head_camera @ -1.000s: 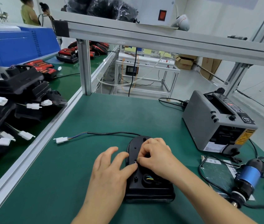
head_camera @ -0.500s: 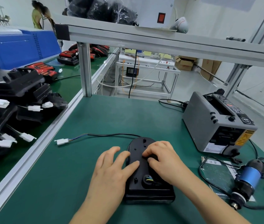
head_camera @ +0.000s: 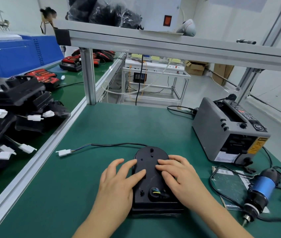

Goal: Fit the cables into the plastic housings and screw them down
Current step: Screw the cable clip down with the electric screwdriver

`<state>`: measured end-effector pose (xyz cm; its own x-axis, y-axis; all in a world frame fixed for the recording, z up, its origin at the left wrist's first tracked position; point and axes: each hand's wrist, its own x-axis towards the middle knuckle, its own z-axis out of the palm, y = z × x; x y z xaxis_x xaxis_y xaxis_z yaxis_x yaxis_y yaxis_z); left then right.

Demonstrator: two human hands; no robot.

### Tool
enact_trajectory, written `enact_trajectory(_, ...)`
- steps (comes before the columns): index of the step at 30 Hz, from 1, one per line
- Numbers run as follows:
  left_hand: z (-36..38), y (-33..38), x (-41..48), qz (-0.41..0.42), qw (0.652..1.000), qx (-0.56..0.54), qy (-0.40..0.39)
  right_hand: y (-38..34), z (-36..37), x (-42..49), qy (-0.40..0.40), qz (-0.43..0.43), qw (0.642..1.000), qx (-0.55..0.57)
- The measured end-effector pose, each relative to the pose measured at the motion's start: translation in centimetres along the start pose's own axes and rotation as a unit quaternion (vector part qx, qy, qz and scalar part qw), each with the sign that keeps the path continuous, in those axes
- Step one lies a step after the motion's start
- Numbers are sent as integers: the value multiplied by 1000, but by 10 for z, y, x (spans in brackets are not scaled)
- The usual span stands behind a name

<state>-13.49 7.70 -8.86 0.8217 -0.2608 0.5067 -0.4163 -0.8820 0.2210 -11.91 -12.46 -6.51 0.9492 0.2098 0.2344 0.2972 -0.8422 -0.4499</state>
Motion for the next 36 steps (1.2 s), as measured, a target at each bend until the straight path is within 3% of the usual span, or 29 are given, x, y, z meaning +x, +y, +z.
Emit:
enact_trajectory(13,-6,-1,3,35,999,21,-31,2,1,-3,10,18,999,37)
enact_trajectory(19,-11,1,5,16,998,-24,-55,17,-4,-12,113,90,989,11)
enact_trajectory(24,-6,-1,1,-6,994,-82,-70,21,3,-21,91,133,987,14)
enact_trajectory(31,2,0,-3,35,999,-6,-8,20,6,-22,82,154,984,38)
enact_trajectory(36,2,-6,-2,11,999,-28,-30,20,8,-22,97,153,982,42)
